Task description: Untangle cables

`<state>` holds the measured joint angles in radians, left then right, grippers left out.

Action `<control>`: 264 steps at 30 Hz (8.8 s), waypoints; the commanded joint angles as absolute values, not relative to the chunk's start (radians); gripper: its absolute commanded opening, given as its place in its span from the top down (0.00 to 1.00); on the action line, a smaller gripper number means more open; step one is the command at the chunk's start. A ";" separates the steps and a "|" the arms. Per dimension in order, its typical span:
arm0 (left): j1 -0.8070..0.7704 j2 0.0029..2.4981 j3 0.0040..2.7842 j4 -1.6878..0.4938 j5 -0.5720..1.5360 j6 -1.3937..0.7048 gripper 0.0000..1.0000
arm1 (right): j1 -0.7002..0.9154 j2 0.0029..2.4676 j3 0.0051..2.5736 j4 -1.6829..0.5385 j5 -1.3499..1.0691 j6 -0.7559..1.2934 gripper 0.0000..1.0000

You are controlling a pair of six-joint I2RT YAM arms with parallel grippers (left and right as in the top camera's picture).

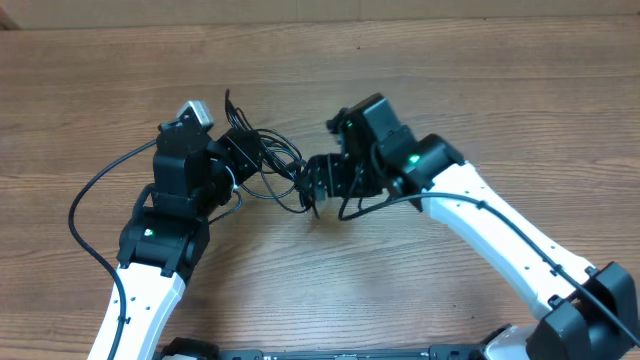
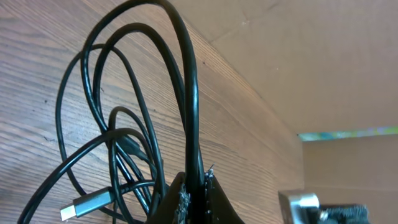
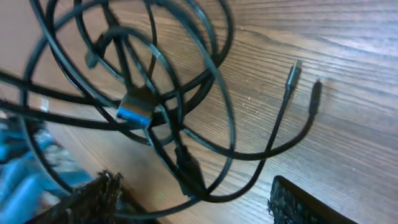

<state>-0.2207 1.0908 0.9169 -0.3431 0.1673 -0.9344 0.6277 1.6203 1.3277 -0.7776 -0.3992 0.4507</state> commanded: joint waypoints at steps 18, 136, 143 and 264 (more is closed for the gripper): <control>-0.085 1.023 0.971 -0.228 0.542 -0.983 0.96 | 0.677 1.733 1.334 -0.642 0.082 0.396 0.96; 0.016 1.256 0.968 -0.415 0.730 -0.584 0.00 | 0.413 1.576 1.361 -0.263 -0.831 0.419 0.96; 0.016 1.256 0.968 -0.415 0.730 -0.584 0.00 | 0.437 1.576 1.528 -0.438 -0.701 0.411 0.96; -0.082 1.264 0.986 -0.293 0.787 -0.265 0.96 | 0.452 1.623 1.490 -0.895 -0.337 0.569 0.58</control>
<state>-0.0868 1.2865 0.9615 -0.3153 0.7052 -0.3031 0.4477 1.5887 1.5043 -0.8997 -0.2211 0.5690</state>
